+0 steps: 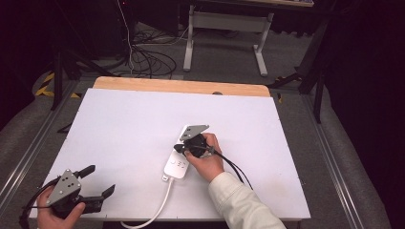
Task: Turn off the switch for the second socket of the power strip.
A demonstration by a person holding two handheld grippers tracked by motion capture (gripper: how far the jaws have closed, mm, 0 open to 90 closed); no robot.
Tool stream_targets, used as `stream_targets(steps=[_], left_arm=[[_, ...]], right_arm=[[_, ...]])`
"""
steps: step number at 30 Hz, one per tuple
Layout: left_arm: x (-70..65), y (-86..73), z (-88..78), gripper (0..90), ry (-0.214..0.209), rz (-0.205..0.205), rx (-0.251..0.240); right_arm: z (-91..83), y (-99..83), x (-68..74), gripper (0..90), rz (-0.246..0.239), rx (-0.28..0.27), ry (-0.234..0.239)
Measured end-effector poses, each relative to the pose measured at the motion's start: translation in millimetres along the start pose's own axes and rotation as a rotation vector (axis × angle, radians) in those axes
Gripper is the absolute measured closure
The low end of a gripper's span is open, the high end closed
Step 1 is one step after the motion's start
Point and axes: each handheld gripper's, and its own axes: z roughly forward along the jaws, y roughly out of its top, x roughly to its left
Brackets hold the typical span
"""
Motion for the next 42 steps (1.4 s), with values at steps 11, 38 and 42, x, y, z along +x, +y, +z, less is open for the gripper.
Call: stream_targets(steps=[11, 38, 42], left_arm=[[-0.1, 0.0, 0.1, 9.6, 0.003, 0.003, 0.000], [-1.6, -0.1, 1.0, 9.5, 0.002, 0.008, 0.004], [-1.8, 0.0, 1.1, 9.5, 0.001, 0.008, 0.003]], right_arm=[[1.9, -0.5, 2.2, 90.0, -0.016, 0.010, -0.010], [3.0, 3.9, 7.7, 90.0, -0.007, 0.059, -0.049], [3.0, 4.2, 8.3, 90.0, -0.002, 0.063, -0.055]])
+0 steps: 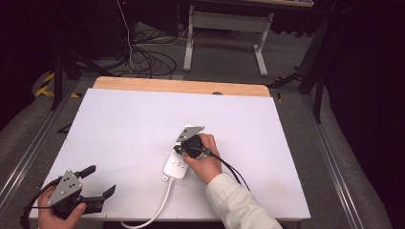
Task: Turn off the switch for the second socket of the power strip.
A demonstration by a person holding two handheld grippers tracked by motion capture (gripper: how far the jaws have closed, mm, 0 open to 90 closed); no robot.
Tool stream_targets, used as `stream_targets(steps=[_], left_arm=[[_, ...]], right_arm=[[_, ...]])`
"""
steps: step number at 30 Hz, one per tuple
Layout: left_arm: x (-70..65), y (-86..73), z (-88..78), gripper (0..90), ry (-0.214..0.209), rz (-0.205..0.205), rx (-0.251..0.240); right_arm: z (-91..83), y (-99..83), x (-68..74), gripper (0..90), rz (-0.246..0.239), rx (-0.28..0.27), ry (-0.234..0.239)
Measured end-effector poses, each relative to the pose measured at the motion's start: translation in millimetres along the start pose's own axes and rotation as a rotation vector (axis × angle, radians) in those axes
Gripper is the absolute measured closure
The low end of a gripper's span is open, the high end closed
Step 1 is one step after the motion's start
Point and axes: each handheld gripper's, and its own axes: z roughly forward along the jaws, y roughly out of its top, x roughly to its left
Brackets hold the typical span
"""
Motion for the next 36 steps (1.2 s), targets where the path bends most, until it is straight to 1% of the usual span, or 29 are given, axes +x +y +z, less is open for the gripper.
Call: stream_targets(steps=[2, 6, 8, 12, 13, 15, 21, 23, 26, 27, 29, 30, 34, 36], left_arm=[[-0.1, 0.0, 0.2, 9.5, 0.001, 0.002, 0.001], [-0.2, 0.0, 0.1, 9.5, 0.001, 0.001, 0.001], [-0.3, 0.0, 0.1, 9.5, 0.001, 0.001, 0.000], [-0.4, -0.2, 0.5, 9.6, -0.002, -0.002, 0.002], [-0.3, -0.2, 0.4, 9.6, -0.003, -0.002, 0.002], [-0.2, -0.1, 0.3, 9.5, 0.000, -0.001, 0.002], [-0.2, -0.3, 0.5, 9.5, -0.002, -0.003, 0.001], [0.0, -0.3, 0.5, 9.5, -0.001, -0.004, 0.000], [0.5, -0.3, 0.5, 9.5, -0.002, -0.006, 0.000], [0.4, -0.3, 0.6, 9.5, -0.005, -0.007, 0.000], [0.5, -0.3, 1.2, 9.5, -0.005, -0.008, 0.001], [0.7, -0.3, 1.3, 9.5, -0.005, -0.008, 0.001], [1.2, -0.4, 0.6, 9.5, -0.003, -0.008, 0.001], [0.9, -0.1, 0.4, 9.5, -0.001, -0.006, -0.003]], right_arm=[[0.1, 0.8, 0.4, 90.0, -0.005, 0.006, -0.003], [-0.1, 1.1, -0.6, 90.0, 0.007, 0.013, 0.002], [0.0, 1.2, -1.3, 90.0, 0.004, 0.012, 0.008], [0.3, 1.5, -1.2, 90.0, 0.021, 0.014, 0.007], [0.6, 1.9, -1.2, 90.0, 0.014, 0.015, 0.011], [0.4, 1.7, -1.5, 90.0, 0.018, 0.018, 0.009], [0.1, 0.4, -4.5, 90.0, 0.037, 0.023, 0.031], [-0.7, -0.2, -5.6, 90.0, 0.041, 0.022, 0.029], [-1.2, -0.2, -5.3, 90.0, 0.043, 0.014, 0.026], [-3.4, 0.7, -4.8, 90.0, 0.042, -0.006, 0.023], [-4.4, 0.5, -3.2, 89.8, 0.022, -0.005, 0.012], [-5.6, 0.2, -2.4, 88.3, 0.017, -0.017, 0.007], [-15.7, 3.3, -1.7, 88.1, 0.009, -0.069, -0.006], [-21.6, 5.3, -1.7, 88.1, 0.010, -0.090, -0.004]])
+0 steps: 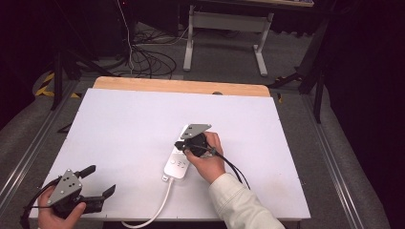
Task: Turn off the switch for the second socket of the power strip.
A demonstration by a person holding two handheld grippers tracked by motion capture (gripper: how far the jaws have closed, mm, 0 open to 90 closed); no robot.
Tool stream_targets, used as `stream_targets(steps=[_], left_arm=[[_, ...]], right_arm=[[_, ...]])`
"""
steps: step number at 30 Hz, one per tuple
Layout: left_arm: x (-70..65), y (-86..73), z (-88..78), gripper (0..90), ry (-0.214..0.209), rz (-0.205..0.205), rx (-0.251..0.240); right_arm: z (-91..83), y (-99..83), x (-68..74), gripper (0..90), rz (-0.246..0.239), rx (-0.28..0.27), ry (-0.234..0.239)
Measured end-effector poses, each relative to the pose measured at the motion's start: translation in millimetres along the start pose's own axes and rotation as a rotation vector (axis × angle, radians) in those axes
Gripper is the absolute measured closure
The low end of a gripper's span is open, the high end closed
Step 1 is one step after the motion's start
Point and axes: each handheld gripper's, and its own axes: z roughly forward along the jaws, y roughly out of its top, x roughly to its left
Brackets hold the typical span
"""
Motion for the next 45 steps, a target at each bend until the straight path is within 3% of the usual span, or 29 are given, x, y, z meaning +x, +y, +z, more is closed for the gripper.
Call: stream_targets(steps=[5, 16, 26, 32, 38, 45], left_arm=[[-0.3, 0.3, 0.8, 9.5, -0.005, 0.002, 0.003], [0.5, 0.7, 0.6, 9.5, 0.004, 0.000, -0.002], [0.2, 0.7, 0.8, 9.5, 0.005, -0.003, -0.001], [1.4, 1.2, -0.5, 9.5, 0.009, 0.000, -0.009], [0.7, 1.1, 0.2, 9.6, 0.012, 0.005, -0.001], [0.6, 1.1, 0.5, 9.8, 0.008, -0.001, -0.008]], right_arm=[[-15.1, 5.0, 0.4, 86.7, -0.001, -0.041, 0.003], [-30.6, 8.8, 0.8, 80.2, -0.011, -0.080, 0.003], [-36.4, 8.9, 0.7, 54.8, 0.012, -0.090, 0.008], [-52.0, 7.6, -1.9, 41.3, 0.025, -0.110, -0.012], [-76.1, 2.3, -5.7, 34.8, 0.029, -0.137, -0.029], [-95.0, -15.5, -6.3, 26.1, 0.052, -0.131, -0.052]])
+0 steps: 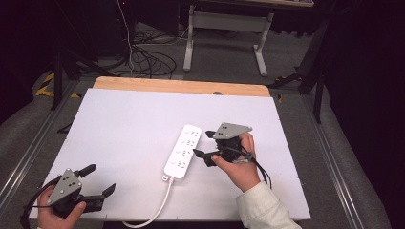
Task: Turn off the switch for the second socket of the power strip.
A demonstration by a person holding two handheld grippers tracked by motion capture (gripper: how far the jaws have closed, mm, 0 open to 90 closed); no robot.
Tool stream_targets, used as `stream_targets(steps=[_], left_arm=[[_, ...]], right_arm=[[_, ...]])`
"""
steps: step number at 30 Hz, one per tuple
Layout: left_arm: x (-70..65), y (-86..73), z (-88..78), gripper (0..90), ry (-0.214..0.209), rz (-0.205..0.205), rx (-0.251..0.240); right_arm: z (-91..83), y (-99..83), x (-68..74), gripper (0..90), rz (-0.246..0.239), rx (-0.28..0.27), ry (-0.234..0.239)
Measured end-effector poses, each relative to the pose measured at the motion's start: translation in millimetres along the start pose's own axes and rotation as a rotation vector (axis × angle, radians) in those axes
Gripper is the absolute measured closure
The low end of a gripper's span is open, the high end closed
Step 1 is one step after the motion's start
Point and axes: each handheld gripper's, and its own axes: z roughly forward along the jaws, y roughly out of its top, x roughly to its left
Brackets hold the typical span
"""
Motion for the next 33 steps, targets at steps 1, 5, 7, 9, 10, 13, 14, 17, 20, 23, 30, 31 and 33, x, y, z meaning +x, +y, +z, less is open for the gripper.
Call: stream_targets(steps=[1, 5, 7, 9, 10, 13, 14, 17, 20, 23, 30, 31, 33], left_arm=[[-0.1, 0.0, -0.1, 9.8, 0.000, 0.000, 0.000], [0.0, 0.2, -0.2, 9.9, 0.000, 0.006, 0.003], [-0.1, 0.2, -0.2, 10.0, -0.004, 0.005, 0.005], [0.0, 0.2, -0.2, 10.0, -0.006, 0.007, 0.005], [-0.2, 0.3, -0.2, 10.0, -0.007, 0.007, 0.005], [-0.6, 0.4, 0.0, 10.0, -0.007, 0.009, 0.004], [-0.6, 0.4, 0.0, 10.0, -0.008, 0.011, 0.005], [-1.1, 0.3, 0.2, 10.0, -0.008, 0.008, 0.006], [-1.4, 0.5, 0.2, 10.0, -0.008, 0.010, 0.007], [-1.9, 0.9, 0.3, 10.4, -0.020, 0.010, 0.013], [-3.4, 2.5, 0.0, 12.5, -0.033, 0.024, 0.016], [-3.4, 2.5, -0.1, 12.4, -0.032, 0.024, 0.013], [-3.0, 2.4, 0.0, 11.8, -0.030, 0.023, 0.010]], right_arm=[[-3.4, -2.7, -0.8, 25.3, 0.003, -0.005, -0.005], [-17.9, -13.2, -4.8, 22.5, 0.029, -0.028, -0.019], [-25.2, -18.5, -7.3, 21.3, 0.040, -0.036, -0.026], [-32.5, -24.2, -9.6, 20.6, 0.053, -0.043, -0.032], [-35.9, -27.2, -10.9, 20.0, 0.057, -0.048, -0.034], [-44.2, -36.8, -13.6, 19.1, 0.067, -0.056, -0.041], [-45.6, -40.4, -14.1, 18.8, 0.067, -0.052, -0.041], [-47.8, -51.4, -15.0, 18.2, 0.063, -0.024, -0.052], [-50.1, -62.0, -15.8, 17.8, 0.075, -0.024, -0.052], [-52.2, -72.7, -16.2, 17.5, 0.090, -0.030, -0.048], [-59.4, -97.3, -18.4, 17.7, 0.144, -0.058, -0.041], [-60.6, -100.6, -18.4, 17.7, 0.146, -0.057, -0.047], [-62.6, -107.4, -18.7, 17.7, 0.151, -0.052, -0.053]])
